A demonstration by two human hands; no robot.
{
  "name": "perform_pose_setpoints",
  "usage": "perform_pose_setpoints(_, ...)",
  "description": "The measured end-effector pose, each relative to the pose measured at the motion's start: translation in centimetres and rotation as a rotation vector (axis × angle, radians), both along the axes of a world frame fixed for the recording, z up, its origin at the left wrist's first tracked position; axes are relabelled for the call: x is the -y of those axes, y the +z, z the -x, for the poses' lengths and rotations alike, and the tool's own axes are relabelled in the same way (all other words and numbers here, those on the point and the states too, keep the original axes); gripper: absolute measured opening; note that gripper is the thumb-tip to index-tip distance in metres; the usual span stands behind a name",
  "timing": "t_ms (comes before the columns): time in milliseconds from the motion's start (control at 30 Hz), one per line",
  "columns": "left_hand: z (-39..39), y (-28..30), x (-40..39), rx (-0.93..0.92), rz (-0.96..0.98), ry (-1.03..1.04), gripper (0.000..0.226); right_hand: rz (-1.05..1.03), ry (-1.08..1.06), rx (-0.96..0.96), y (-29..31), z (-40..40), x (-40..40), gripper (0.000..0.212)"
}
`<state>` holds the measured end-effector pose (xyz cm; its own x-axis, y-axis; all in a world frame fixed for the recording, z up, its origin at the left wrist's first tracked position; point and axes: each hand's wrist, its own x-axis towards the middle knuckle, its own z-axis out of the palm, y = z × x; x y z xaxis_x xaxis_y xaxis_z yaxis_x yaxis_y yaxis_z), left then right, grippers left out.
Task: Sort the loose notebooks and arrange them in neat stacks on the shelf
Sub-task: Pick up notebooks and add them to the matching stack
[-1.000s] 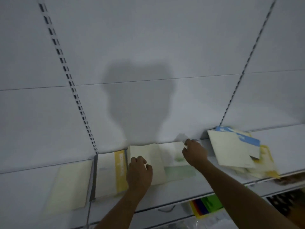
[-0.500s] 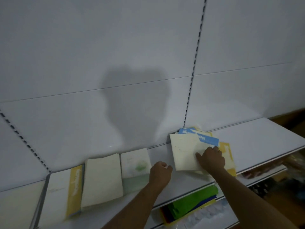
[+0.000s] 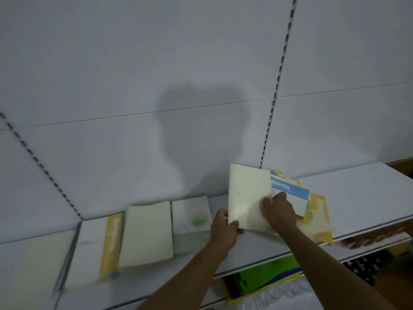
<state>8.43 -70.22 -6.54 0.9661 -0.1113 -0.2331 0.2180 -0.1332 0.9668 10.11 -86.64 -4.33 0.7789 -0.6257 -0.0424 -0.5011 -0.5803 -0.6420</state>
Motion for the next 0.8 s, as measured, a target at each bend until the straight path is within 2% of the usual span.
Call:
perform_pose_setpoints(100, -0.2, 0.8, -4.7, 0.038, 0.006, 0.058, 0.011, -0.143, 0.056, 0.085, 0.6, -1.8, -4.7, 0.039)
perform_pose_setpoints(233, -0.3, 1.5, -13.3, 0.089, -0.043, 0.223, 0.011, -0.17, 0.255, 0.147, 1.0, -4.1, -12.9, 0.036)
perform_pose_setpoints(533, 3.3, 1.0, -33.6, 0.107, -0.102, 0.571, 0.011, -0.24, 0.563, 0.174, 0.6, -4.4, -34.5, 0.028)
perform_pose_setpoints(633, 5.2, 0.1, -39.2, 0.092, -0.146, 0.679, 0.011, -0.254, 0.672, 0.164, -0.2, -3.6, -40.6, 0.022)
perform_pose_setpoints(800, 7.7, -1.3, -46.3, 0.052, -0.196, 0.787, 0.016, -0.25, 0.816, 0.096, -1.6, -2.7, -48.9, 0.027)
